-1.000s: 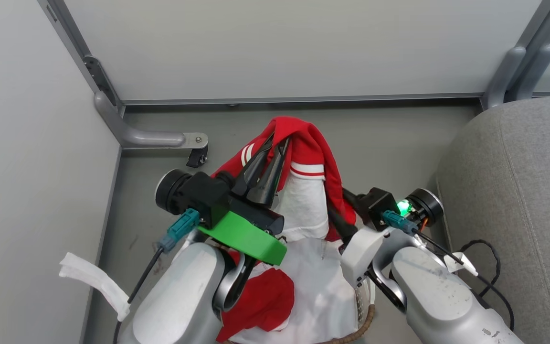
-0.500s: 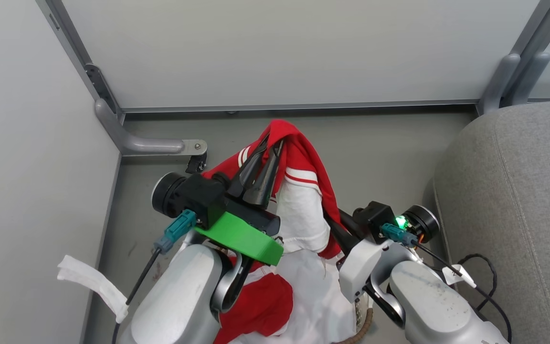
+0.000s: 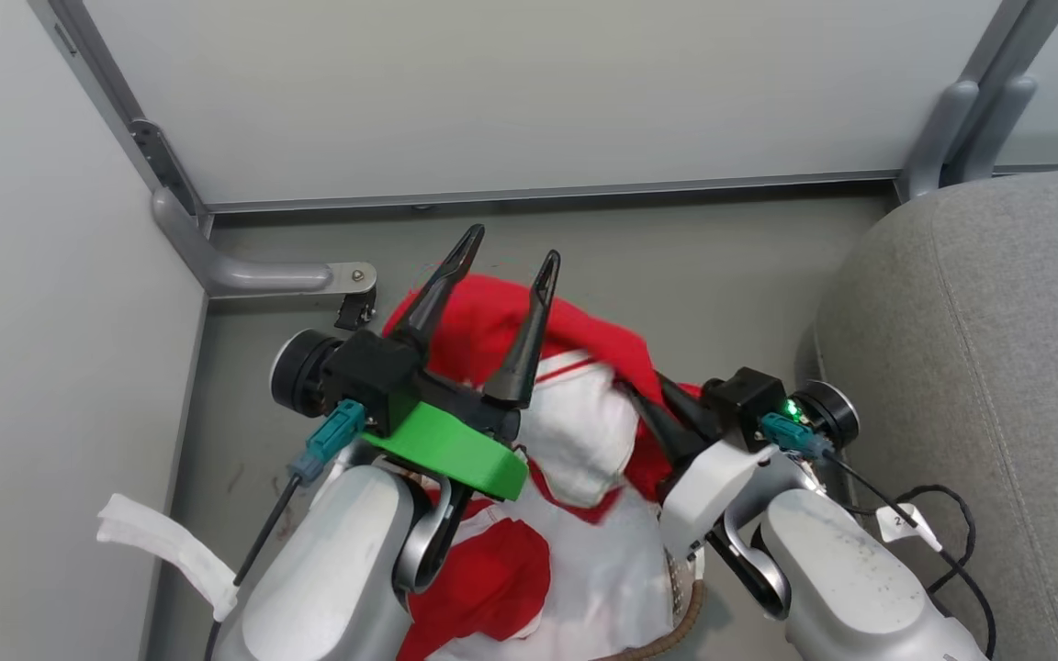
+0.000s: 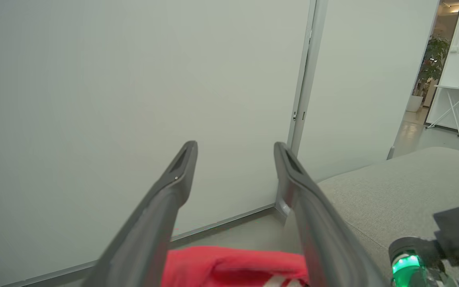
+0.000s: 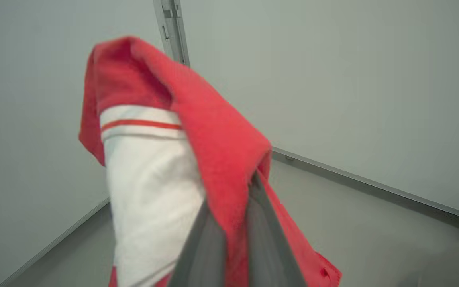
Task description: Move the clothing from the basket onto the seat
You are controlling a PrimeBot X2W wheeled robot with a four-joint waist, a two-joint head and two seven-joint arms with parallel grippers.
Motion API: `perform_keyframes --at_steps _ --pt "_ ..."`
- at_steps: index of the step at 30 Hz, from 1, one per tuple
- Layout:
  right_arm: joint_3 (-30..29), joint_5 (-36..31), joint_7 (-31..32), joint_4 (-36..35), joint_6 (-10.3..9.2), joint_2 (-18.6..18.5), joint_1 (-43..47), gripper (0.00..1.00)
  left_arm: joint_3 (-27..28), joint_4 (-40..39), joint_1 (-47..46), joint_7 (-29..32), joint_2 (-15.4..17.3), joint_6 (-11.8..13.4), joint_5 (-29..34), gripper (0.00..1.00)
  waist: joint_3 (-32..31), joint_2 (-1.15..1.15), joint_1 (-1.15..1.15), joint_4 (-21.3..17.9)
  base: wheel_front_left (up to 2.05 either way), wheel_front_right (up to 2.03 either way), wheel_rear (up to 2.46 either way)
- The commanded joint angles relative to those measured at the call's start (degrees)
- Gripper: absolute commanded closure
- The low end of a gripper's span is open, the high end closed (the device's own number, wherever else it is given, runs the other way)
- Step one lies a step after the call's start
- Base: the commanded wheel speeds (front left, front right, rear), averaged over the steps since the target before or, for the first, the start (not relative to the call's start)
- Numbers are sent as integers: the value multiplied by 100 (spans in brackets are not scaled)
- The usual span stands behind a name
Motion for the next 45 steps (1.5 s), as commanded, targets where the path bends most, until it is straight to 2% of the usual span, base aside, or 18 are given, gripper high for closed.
perform_keyframes --at_steps 1,6,13,30,36,45 --pt "-71 119 -14 -127 -6 -31 119 100 67 52 69 3 12 4 58 0 64 0 0 -131 0 0 0" --pt "-296 319 -14 -572 -6 -29 306 100 259 211 129 3 17 -46 319 0 164 0 0 -519 0 0 0" --pt "-581 452 -14 -1092 -5 -24 545 100 432 356 292 3 137 -124 583 0 293 0 0 -1290 0 0 0" --pt "-1060 654 -14 -1841 -5 -21 924 100 458 289 659 3 352 -134 590 0 538 0 0 -2940 0 0 0" --pt "-1315 395 -14 -1953 -5 -23 855 100 447 203 710 3 401 -135 594 0 673 0 0 -3244 0 0 0" --pt "-1898 -525 -14 -2118 -6 -49 61 100 158 -15 540 3 576 -136 609 0 1221 0 0 -3300 0 0 0"
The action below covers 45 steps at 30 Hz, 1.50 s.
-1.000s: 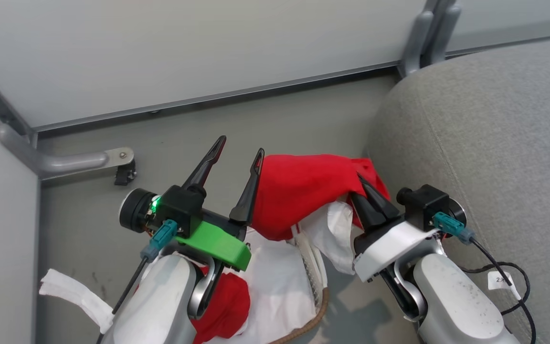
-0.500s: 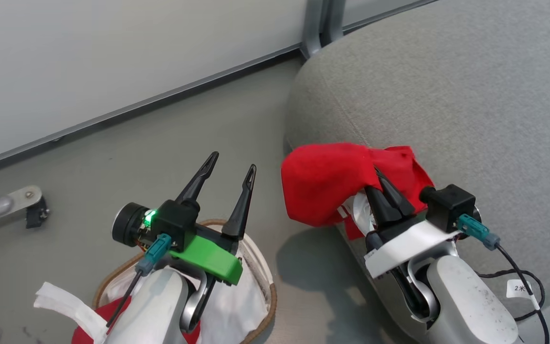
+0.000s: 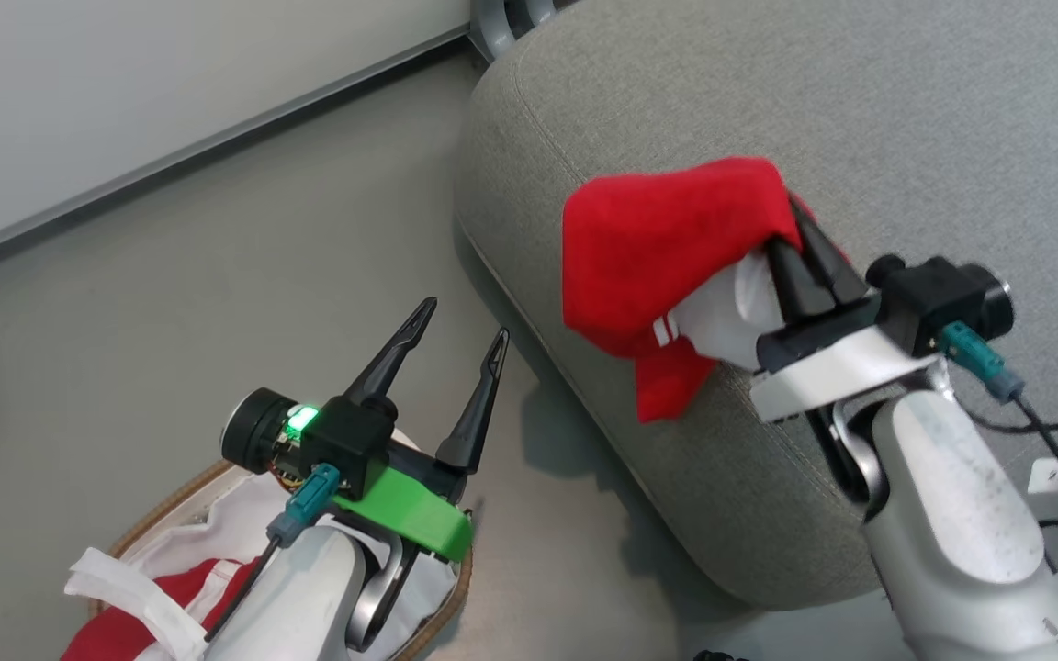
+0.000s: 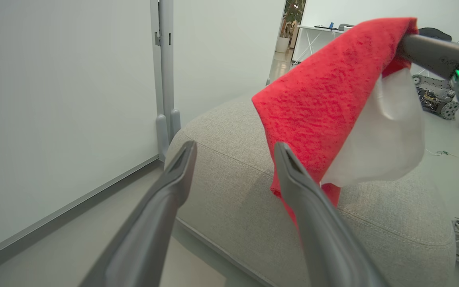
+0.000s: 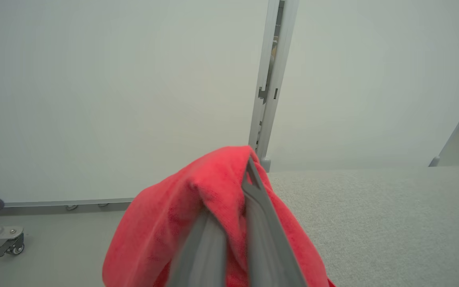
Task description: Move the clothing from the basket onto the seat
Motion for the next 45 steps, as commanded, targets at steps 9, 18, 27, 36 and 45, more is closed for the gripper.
perform_keyframes --at_steps 9,18,27,36,45 --pt "-600 -866 -14 249 -7 -817 -1649 100 -486 -269 -507 3 420 -17 -74 0 1184 0 0 184 0 0 0" --pt "-1419 -1420 -13 1233 -7 -1458 -3031 100 -935 -449 -1057 3 729 -17 -204 0 2025 0 0 632 0 0 0" --pt "-2761 -2495 40 2238 -7 -1451 -3326 100 -1012 -504 -1390 3 887 -17 -359 0 2451 0 0 1095 0 0 0" --pt "-4325 -3281 2 2662 -8 -992 -2614 100 -1009 -460 -1322 3 797 -18 -395 0 2318 0 0 1138 0 0 0" --pt "-4488 -2981 -16 2350 -8 -567 -1674 0 -998 -334 -1180 3 608 -18 -412 0 1776 0 0 989 0 0 0"
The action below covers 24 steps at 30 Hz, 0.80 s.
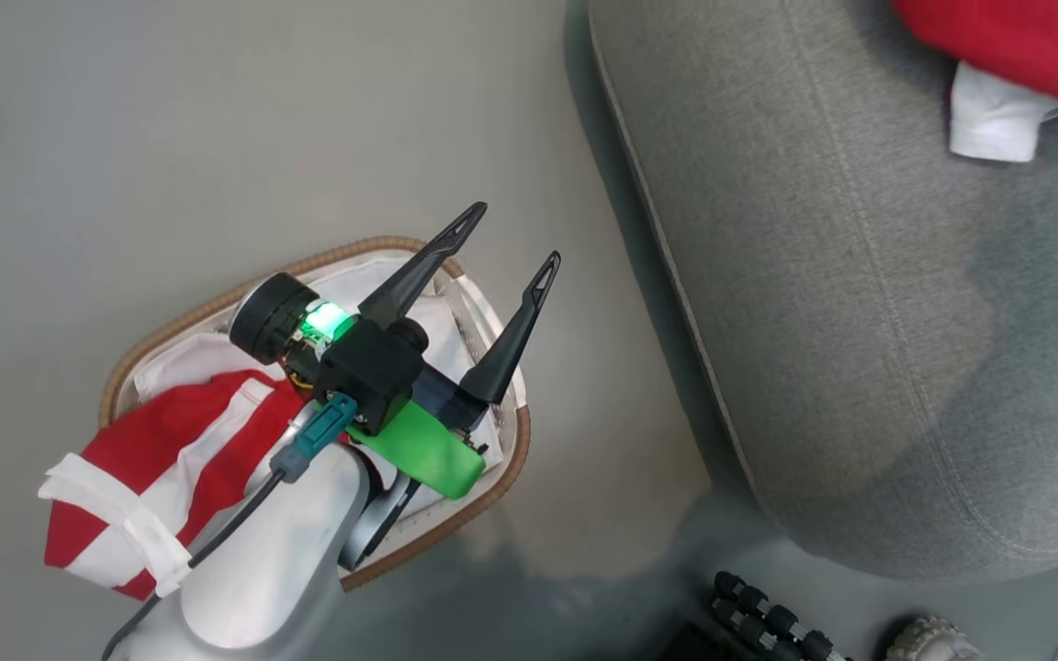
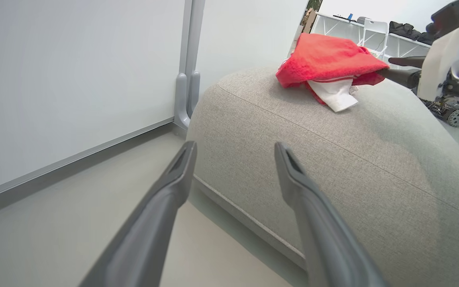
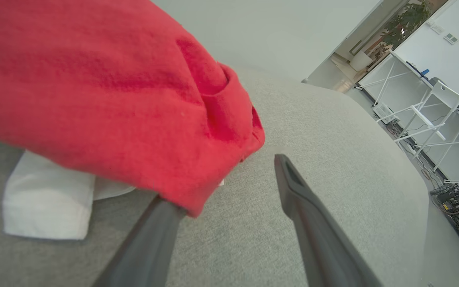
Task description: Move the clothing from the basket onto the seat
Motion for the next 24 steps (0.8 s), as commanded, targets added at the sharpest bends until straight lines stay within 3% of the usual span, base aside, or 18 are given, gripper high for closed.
perform_keyframes --at_steps 1,14,24 --pt "27 62 -22 -43 -9 36 198 0 30 29 83 3 -12 -17 -16 0 -272 0 -1 -102 0 0 0" --pt "673 871 -24 -687 -9 200 1297 0 194 249 553 3 -408 -16 -15 0 -1296 0 -1 -150 0 0 0" --pt "2009 1563 -19 -1005 -9 264 1659 0 874 352 1010 3 -523 -16 88 0 -1809 0 -1 208 0 0 0"
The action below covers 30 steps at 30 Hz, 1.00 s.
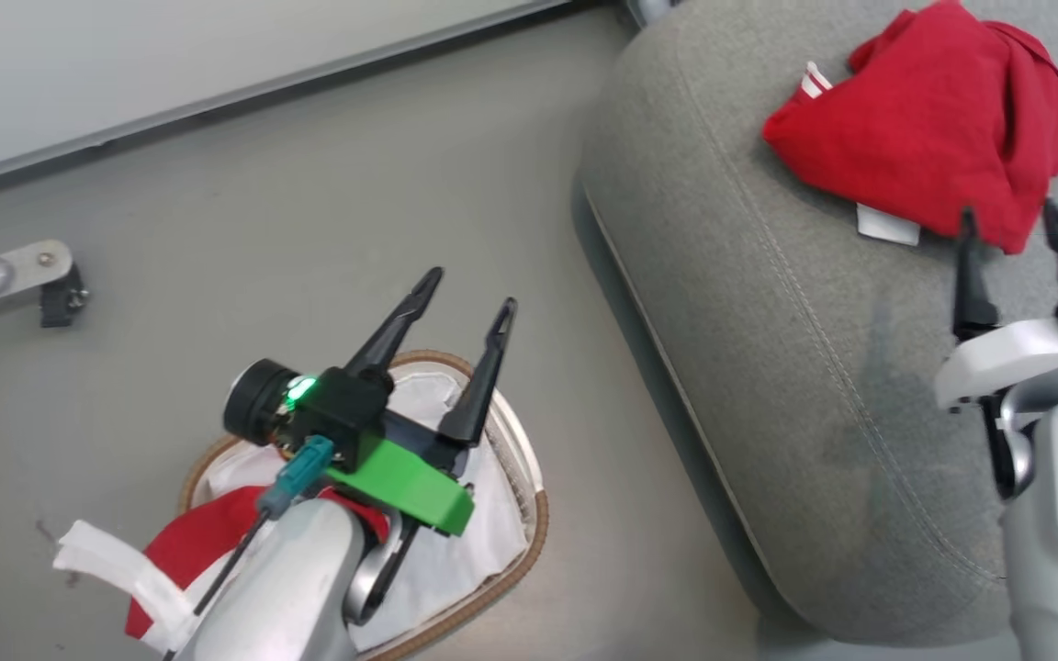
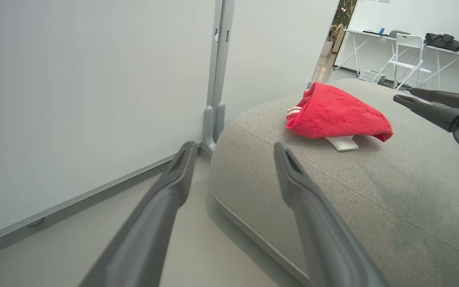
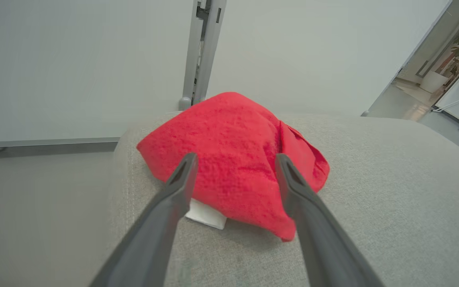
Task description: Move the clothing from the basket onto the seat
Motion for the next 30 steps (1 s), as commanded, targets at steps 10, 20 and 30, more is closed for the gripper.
perform_keyframes --at_steps 10,20,30 --pt "917 572 -13 -305 -8 264 236 0 1191 134 498 3 -152 -16 193 0 -405 0 0 974 0 0 0" --pt "1563 736 -13 -711 -8 319 575 0 2362 376 850 3 -321 -16 370 0 -621 0 0 1645 0 0 0" --pt "1828 1166 -13 -623 -8 323 946 0 3050 633 1330 3 -422 -16 680 0 -941 0 0 1927 0 0 0"
